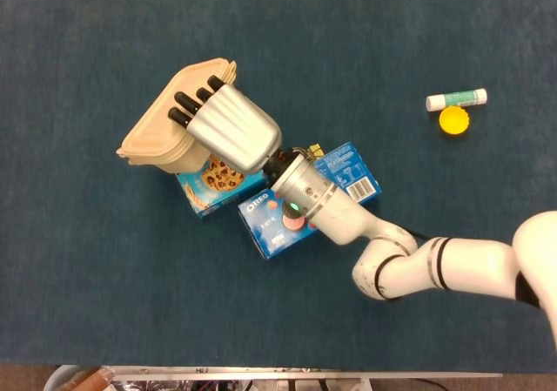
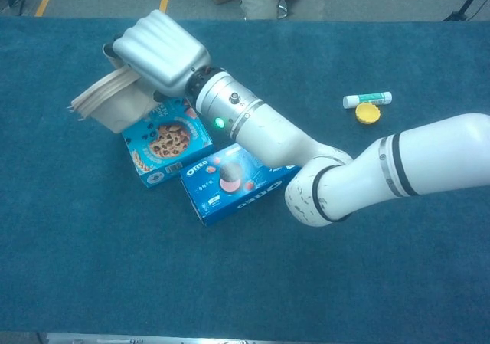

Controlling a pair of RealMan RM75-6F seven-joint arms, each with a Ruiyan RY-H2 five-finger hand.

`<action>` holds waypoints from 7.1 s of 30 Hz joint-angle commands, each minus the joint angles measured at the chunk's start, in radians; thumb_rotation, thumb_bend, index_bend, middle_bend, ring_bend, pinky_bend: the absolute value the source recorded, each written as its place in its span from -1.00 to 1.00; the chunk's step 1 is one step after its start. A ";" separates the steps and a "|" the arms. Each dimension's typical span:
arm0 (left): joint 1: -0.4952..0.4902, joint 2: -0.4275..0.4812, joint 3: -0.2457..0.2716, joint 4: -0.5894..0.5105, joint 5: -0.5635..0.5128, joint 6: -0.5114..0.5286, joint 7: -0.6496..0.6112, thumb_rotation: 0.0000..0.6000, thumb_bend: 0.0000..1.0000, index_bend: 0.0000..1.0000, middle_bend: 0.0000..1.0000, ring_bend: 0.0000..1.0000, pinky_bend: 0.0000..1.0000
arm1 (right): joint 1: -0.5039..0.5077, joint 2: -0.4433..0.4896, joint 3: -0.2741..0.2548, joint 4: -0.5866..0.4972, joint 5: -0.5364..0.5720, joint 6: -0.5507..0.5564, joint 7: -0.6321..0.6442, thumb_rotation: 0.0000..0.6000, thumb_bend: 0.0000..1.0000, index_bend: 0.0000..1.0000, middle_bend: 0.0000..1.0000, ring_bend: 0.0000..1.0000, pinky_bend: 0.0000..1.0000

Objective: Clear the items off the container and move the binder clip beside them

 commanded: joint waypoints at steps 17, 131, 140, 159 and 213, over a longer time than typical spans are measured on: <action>-0.012 -0.001 0.002 -0.009 0.010 -0.018 0.012 1.00 -0.21 -0.63 -0.75 -0.87 -0.91 | -0.088 0.247 -0.043 -0.408 0.185 -0.099 -0.256 1.00 -0.04 -1.00 -0.67 -0.80 -0.59; -0.033 -0.005 0.016 -0.060 0.032 -0.030 0.067 1.00 -0.22 -0.63 -0.75 -0.87 -0.91 | -0.206 0.716 -0.399 -0.714 0.126 -0.446 0.079 1.00 -1.00 -0.81 -0.37 -0.47 -0.15; -0.020 0.000 0.018 -0.048 0.031 -0.012 0.049 1.00 -0.22 -0.63 -0.75 -0.87 -0.91 | -0.159 0.606 -0.337 -0.703 0.209 -0.426 0.037 1.00 -1.00 -0.81 -0.40 -0.49 -0.15; -0.034 0.003 0.015 -0.039 0.054 -0.023 0.051 1.00 -0.22 -0.63 -0.75 -0.87 -0.91 | -0.159 0.625 -0.302 -0.630 0.286 -0.285 0.007 1.00 -1.00 -0.68 -0.40 -0.49 -0.15; -0.016 0.026 0.023 -0.062 0.069 0.006 0.078 1.00 -0.22 -0.63 -0.75 -0.87 -0.91 | -0.158 0.265 -0.264 -0.231 0.309 -0.168 -0.268 1.00 -0.93 -0.21 -0.33 -0.52 -0.19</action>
